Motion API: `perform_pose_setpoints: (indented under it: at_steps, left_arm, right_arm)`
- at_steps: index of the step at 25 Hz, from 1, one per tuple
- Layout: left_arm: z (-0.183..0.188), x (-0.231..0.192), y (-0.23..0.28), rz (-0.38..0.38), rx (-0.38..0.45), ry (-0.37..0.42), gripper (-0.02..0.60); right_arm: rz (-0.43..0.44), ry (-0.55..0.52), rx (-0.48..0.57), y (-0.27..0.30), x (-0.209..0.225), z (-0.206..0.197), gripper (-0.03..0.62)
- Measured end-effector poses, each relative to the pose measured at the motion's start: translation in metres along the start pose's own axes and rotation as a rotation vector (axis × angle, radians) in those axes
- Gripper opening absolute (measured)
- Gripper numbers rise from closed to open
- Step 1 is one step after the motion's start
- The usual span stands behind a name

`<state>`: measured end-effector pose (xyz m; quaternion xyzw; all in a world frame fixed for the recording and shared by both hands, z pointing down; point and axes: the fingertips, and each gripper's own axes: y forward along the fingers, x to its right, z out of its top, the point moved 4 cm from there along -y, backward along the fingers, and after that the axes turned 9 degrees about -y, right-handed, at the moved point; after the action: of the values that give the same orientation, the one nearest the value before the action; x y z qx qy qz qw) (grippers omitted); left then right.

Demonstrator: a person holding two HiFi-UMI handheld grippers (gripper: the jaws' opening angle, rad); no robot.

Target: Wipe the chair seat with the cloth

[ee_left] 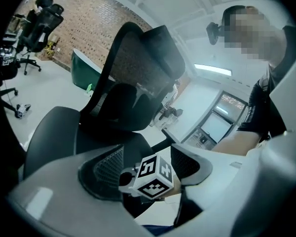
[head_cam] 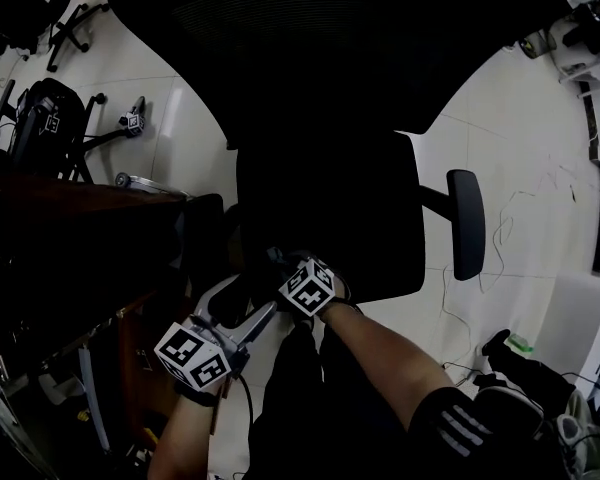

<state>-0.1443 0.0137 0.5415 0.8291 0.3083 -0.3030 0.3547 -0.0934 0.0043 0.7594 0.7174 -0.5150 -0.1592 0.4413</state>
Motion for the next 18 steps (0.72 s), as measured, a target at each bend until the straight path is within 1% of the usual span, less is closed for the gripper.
perform_pose_setpoints:
  at_steps: [2, 5, 7, 10, 13, 18]
  left_arm:
    - [-0.003, -0.005, -0.005, 0.012, -0.002, -0.002, 0.321]
    - [-0.009, -0.011, -0.011, 0.030, -0.014, -0.005, 0.321]
    - [-0.013, -0.015, -0.013, 0.040, -0.015, -0.014, 0.321]
    - [-0.015, -0.018, -0.011, 0.051, -0.010, -0.026, 0.321]
    - [-0.017, -0.015, -0.003, 0.051, -0.018, -0.033, 0.321]
    - [-0.021, 0.005, 0.023, 0.017, -0.050, -0.026, 0.321]
  right_arm:
    - [0.035, -0.033, -0.013, 0.020, -0.020, 0.008, 0.052]
    - [0.057, -0.081, -0.058, 0.035, -0.038, 0.010, 0.052]
    - [0.071, -0.110, -0.056, 0.041, -0.043, 0.005, 0.052]
    - [0.083, -0.135, -0.043, 0.038, -0.039, -0.006, 0.052]
    - [0.081, -0.128, -0.080, 0.023, -0.031, -0.034, 0.052]
    - [0.024, -0.078, -0.174, -0.023, 0.005, -0.111, 0.052]
